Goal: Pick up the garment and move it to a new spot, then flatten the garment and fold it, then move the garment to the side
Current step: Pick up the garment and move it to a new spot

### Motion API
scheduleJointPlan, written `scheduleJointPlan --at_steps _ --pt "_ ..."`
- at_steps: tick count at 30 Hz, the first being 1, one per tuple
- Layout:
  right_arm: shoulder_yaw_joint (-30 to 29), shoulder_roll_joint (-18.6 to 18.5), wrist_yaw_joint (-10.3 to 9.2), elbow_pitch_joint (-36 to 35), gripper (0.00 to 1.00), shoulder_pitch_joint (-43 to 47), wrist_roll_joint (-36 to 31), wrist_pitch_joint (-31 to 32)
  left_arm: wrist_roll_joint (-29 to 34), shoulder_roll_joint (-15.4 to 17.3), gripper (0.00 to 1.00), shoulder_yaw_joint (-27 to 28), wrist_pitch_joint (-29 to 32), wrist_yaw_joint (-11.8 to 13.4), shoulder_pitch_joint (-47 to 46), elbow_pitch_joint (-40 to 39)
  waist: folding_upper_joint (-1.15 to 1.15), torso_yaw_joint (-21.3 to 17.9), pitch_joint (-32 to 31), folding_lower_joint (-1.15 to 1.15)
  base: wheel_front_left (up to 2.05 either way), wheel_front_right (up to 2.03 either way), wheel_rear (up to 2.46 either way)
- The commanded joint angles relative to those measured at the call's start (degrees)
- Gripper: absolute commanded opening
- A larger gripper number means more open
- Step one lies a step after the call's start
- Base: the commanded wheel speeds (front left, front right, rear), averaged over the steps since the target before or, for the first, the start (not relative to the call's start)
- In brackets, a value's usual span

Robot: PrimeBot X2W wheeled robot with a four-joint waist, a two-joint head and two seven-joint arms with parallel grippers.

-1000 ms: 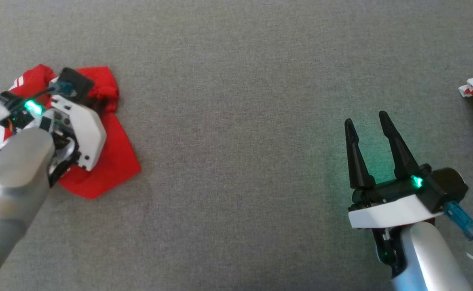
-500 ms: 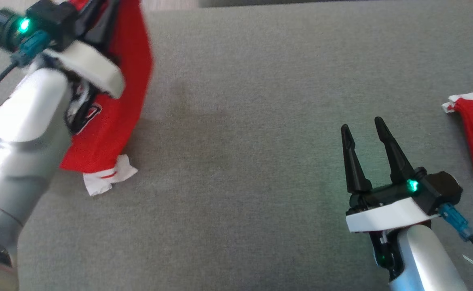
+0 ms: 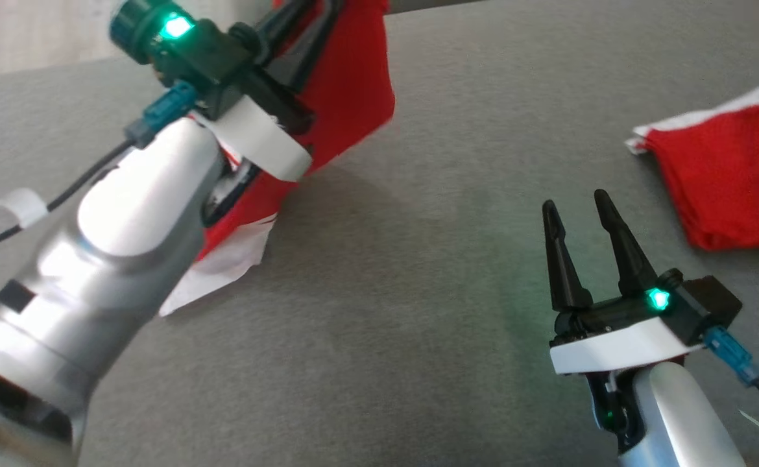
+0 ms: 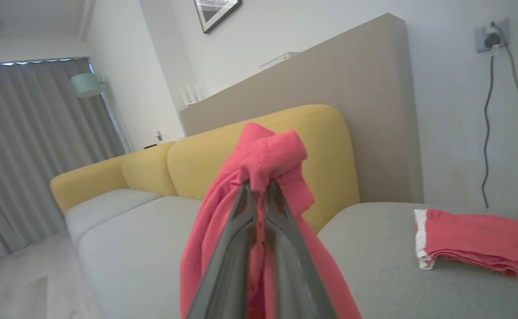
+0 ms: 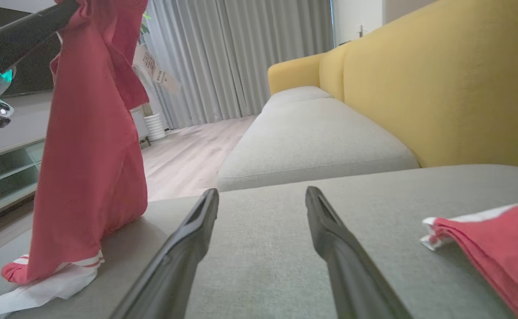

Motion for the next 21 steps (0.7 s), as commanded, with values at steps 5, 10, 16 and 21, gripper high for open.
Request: scheduleJointPlan --at_steps 5,10,16,21 --pt "1.5 -0.2 -0.04 -2.4 1.0 -1.2 1.5 -0.6 0.8 -2.5 0.28 0.1 -0.3 -0.8 -3.9 -1.0 0.0 -5.3 2.1 0.01 0.0 0.0 0.0" --pt "1.2 -0.2 -0.04 -2.7 1.0 -1.2 2.4 -0.6 1.1 -5.2 1.0 -1.6 0.3 -1.1 -5.7 2.8 0.0 -6.1 2.8 0.01 0.0 0.0 0.0" --pt "0.8 -0.2 -0.04 -2.7 1.0 -0.8 2.0 -0.6 1.4 -4.3 1.0 0.3 -0.1 -1.0 -6.5 5.6 0.0 -3.9 2.4 0.01 0.0 0.0 0.0" --pt "0.2 -0.2 -0.04 -2.4 1.0 -0.4 1.1 -0.6 0.9 -1.9 1.0 2.9 -0.2 -0.1 -3.8 5.5 0.0 -1.1 0.8 0.01 0.0 0.0 0.0"
